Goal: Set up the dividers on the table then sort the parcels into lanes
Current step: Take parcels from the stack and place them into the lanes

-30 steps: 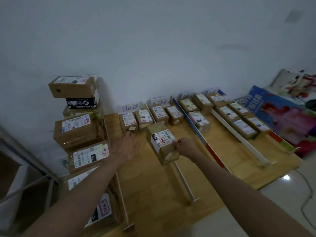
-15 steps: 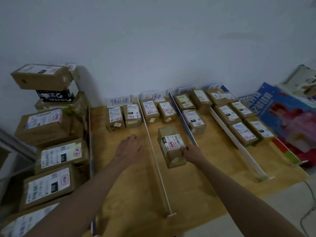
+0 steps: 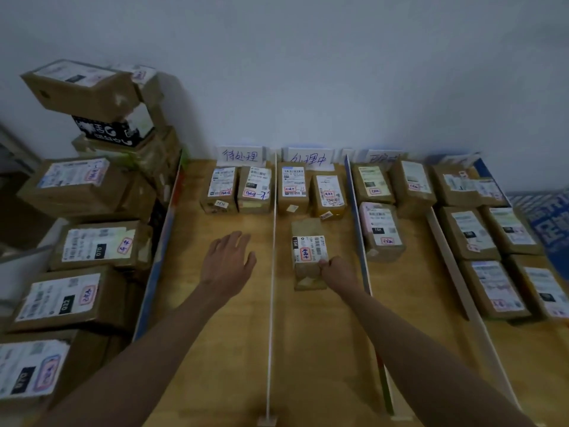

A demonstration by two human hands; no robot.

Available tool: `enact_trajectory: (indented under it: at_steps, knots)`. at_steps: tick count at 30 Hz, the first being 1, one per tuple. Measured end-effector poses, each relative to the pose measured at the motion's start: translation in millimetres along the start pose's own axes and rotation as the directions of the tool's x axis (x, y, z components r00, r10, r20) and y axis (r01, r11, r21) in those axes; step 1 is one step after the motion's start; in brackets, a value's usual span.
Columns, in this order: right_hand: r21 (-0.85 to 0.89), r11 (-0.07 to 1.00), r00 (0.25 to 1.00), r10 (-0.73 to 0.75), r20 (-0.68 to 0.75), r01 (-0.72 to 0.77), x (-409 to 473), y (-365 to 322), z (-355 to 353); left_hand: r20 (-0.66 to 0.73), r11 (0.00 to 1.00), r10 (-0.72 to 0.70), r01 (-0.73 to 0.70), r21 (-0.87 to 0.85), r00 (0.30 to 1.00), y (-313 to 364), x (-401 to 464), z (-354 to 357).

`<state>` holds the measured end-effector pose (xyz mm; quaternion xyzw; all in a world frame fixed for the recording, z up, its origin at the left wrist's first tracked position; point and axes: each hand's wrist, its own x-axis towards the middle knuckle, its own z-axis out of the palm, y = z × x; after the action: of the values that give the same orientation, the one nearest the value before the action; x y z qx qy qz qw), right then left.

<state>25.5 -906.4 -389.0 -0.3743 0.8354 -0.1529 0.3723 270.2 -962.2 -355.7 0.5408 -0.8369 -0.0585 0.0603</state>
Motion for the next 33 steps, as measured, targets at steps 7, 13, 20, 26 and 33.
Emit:
enact_trajectory:
  at_steps: [7, 13, 20, 26, 33]
  knots:
    - [0.098, 0.995, 0.999, 0.031, 0.043, -0.035, 48, -18, 26, 0.059, 0.995, -0.099, 0.097, 0.032, 0.993, -18, 6, 21]
    - [0.154, 0.986, 0.997, 0.05, 0.055, -0.058, 74, -23, 44, 0.099, 0.987, -0.161, 0.161, 0.006, 0.982, -33, 11, 35]
    - [0.177, 0.982, 0.997, 0.06, 0.058, -0.069, 85, -20, 54, 0.137, 0.984, -0.176, 0.174, 0.028, 0.975, -33, 18, 40]
    - [0.002, 0.993, 0.989, -0.115, -0.096, 0.116, 64, -32, 26, 0.14, 0.987, -0.158, 0.151, 0.054, 0.978, -27, 29, 28]
    - [-0.368, 0.837, 0.827, -0.507, -0.243, 0.405, 33, -67, -22, 0.075, 0.979, -0.186, 0.178, 0.1, 0.98, -37, 33, -18]
